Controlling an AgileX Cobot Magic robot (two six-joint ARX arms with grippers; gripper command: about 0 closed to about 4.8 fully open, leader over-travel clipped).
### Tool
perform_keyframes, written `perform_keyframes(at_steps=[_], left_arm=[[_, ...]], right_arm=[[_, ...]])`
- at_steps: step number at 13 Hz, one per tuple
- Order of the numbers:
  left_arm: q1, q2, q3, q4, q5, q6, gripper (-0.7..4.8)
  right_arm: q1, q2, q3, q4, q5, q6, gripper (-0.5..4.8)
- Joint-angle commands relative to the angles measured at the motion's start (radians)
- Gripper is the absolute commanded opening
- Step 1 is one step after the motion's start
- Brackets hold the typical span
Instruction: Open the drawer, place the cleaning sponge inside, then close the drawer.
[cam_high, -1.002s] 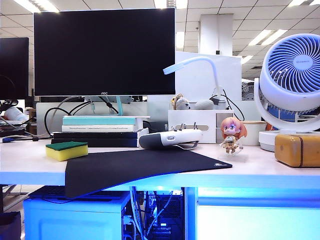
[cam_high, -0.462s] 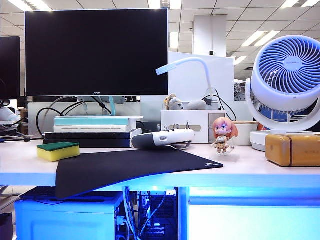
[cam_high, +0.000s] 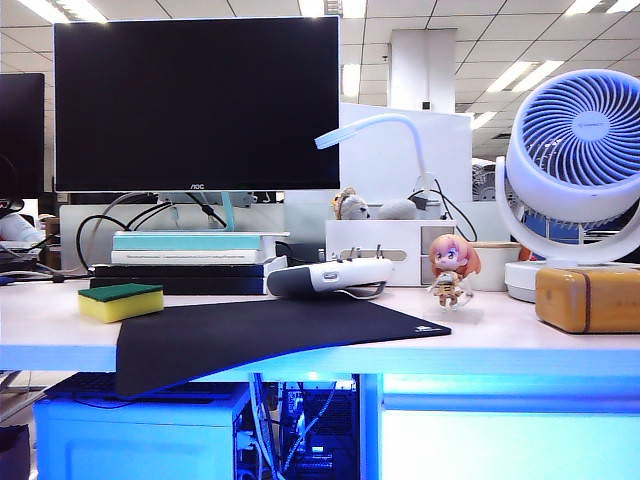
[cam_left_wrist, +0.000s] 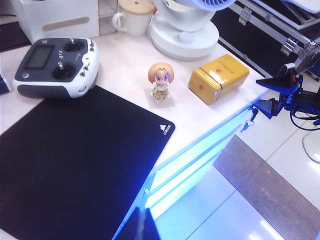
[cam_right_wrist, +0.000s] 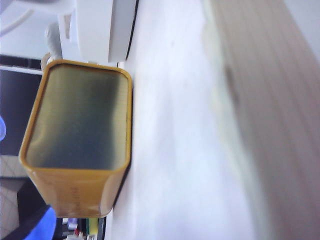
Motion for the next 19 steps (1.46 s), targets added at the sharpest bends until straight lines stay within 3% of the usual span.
perform_keyframes(at_steps=[1, 17, 18, 19], left_arm=[[-0.001, -0.003, 0.006, 0.030, 0.004, 0.000, -0.06], [-0.001, -0.003, 0.006, 0.051, 0.058, 0.001, -0.06], [-0.001, -0.003, 0.006, 0.051, 0.072, 0.001, -0.06], [-0.001, -0.003, 0.006, 0.052, 0.071, 0.001, -0.06]], right_arm=[[-0.039, -0.066, -0.069, 0.092, -0.007, -0.031, 4.79], [-0.047, -0.245, -0.463, 0.093, 0.095, -0.144, 4.79], [-0.049, -0.256, -0.469, 0.093, 0.098, -0.143, 4.79], [-0.049, -0.358, -0.462, 0.093, 0.074, -0.055, 4.79]])
